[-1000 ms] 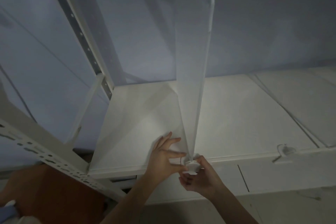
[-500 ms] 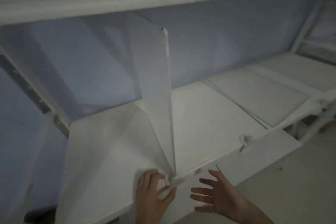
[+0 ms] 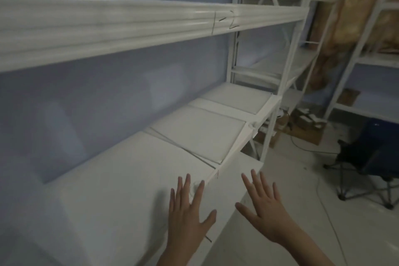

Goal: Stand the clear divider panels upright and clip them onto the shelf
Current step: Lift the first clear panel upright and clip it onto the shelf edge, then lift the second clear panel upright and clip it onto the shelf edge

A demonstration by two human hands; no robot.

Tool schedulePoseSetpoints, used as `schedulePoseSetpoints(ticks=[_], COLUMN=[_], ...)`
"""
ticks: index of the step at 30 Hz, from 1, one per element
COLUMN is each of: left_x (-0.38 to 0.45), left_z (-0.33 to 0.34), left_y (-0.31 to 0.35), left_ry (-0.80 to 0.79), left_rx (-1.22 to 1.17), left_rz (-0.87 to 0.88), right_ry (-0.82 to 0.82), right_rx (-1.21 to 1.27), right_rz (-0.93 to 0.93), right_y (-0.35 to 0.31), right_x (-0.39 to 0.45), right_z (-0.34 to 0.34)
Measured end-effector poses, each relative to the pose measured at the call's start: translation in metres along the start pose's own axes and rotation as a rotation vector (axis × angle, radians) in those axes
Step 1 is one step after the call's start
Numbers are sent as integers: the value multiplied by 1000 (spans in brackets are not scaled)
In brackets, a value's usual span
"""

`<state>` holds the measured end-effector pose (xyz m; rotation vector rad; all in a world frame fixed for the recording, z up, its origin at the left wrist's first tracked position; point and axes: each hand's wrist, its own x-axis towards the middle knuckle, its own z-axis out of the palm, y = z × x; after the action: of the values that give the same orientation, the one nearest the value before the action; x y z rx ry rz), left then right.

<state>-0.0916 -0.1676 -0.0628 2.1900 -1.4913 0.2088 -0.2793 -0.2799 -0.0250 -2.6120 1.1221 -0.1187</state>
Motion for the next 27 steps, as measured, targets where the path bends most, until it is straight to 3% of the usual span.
schedulePoseSetpoints(ticks=[6,15,27], left_x=[83,145,230], left_z=[18,42,74], left_y=[2,-4,-49], left_ry=[-99,-286,-284], left_rx=[32,59,-1], left_rz=[-58,-290,-508], right_ry=[66,0,-179], right_rx=[-120,-119,-103], right_rz=[-44,-141,-214], right_y=[43,69,75], right_x=[66,156,280], right_z=[-25,-36,-30])
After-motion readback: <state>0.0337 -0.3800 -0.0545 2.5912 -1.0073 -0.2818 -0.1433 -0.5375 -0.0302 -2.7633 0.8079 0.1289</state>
